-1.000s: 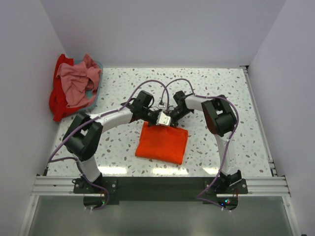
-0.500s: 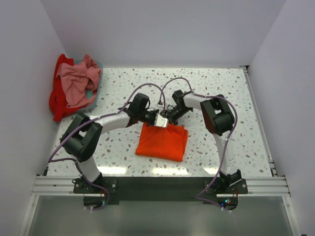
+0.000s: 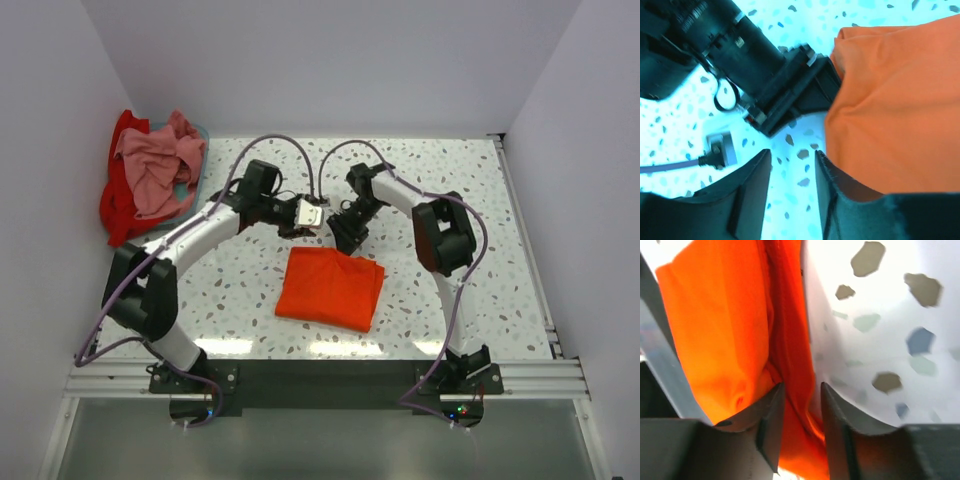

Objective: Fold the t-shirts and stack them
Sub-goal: Fold the tshirt

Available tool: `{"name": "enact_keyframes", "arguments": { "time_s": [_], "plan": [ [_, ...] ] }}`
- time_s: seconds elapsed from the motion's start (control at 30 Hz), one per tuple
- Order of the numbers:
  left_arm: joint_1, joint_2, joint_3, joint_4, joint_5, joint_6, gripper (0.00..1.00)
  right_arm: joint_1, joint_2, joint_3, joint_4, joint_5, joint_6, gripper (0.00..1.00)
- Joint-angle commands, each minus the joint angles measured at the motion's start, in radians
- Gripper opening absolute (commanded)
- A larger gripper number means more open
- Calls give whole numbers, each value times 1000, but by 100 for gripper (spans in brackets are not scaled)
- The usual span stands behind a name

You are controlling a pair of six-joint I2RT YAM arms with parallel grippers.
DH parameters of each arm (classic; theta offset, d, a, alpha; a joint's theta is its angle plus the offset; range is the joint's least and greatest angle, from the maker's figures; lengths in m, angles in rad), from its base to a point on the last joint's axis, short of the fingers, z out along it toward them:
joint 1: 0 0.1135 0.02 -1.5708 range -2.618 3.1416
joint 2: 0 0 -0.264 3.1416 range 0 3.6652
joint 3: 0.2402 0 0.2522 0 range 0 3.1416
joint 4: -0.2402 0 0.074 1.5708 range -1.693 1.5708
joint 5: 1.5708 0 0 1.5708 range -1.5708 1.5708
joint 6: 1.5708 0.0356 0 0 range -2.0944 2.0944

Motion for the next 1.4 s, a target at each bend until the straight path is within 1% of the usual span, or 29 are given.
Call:
{"name": "enact_keyframes", "arguments": {
  "time_s": [0.0, 0.03, 0.07, 0.1, 0.27, 0.4, 0.57, 0.73, 0.9, 1.0, 1.1, 1.2, 1.3, 1.37],
  "plan": [
    [59, 43, 116, -372, 116, 42, 48, -4, -72, 87, -124, 131, -101, 40],
    [85, 77, 149, -455, 133, 46, 50, -7, -83, 113, -151, 163, -117, 43],
    [97, 77, 166, -456, 134, 58, 50, -9, -89, 124, -165, 163, -128, 44],
    [117, 113, 183, -523, 143, 65, 50, -12, -95, 144, -192, 191, -136, 45],
    [162, 259, 308, -650, 144, 86, 55, -78, -129, 149, -272, 208, -202, 49],
    [162, 344, 364, -665, 129, 68, 55, -112, -165, 72, -306, 158, -240, 50],
    [160, 416, 417, -661, 117, 45, 55, -112, -207, -46, -231, 130, -227, 52],
    [159, 462, 456, -714, 106, 71, 55, -112, -195, -89, -181, 131, -216, 52],
    [156, 479, 455, -724, 98, 92, 54, -110, -178, -103, -168, 131, -223, 52],
    [154, 482, 447, -726, 101, 100, 51, -109, -179, -117, -147, 139, -214, 50],
    [146, 485, 438, -715, 103, 100, 48, -104, -173, -120, -139, 140, -207, 47],
    [140, 493, 437, -711, 98, 98, 43, -101, -164, -120, -145, 136, -207, 44],
    [137, 499, 438, -703, 98, 97, 38, -99, -167, -128, -150, 146, -216, 43],
    [137, 505, 441, -701, 97, 97, 37, -101, -173, -135, -138, 168, -213, 47]
  ]
}}
